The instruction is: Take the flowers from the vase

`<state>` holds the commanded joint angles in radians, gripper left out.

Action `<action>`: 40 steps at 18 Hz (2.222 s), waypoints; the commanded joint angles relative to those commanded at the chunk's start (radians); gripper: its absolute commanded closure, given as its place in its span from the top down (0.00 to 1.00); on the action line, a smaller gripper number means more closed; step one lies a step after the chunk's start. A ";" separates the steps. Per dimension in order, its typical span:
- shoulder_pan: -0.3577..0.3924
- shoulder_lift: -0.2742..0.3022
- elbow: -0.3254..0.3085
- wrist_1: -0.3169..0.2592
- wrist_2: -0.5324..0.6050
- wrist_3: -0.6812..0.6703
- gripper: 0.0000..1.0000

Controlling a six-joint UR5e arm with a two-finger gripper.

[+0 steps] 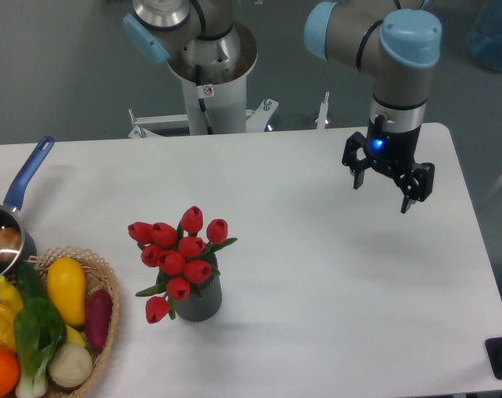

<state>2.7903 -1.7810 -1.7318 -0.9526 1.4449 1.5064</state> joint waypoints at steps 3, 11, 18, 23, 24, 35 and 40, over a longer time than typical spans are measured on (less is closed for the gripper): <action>0.002 0.002 0.000 -0.002 0.006 0.000 1.00; 0.041 0.000 -0.066 0.009 -0.052 -0.011 1.00; 0.029 0.021 -0.121 0.009 -0.230 -0.015 1.00; 0.006 0.043 -0.175 0.000 -0.501 -0.028 1.00; -0.011 0.043 -0.179 0.000 -0.541 -0.041 1.00; -0.129 0.022 -0.167 0.006 -0.799 -0.218 1.00; -0.144 -0.020 -0.152 0.009 -0.911 -0.213 1.00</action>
<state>2.6461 -1.8008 -1.8838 -0.9434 0.5339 1.2931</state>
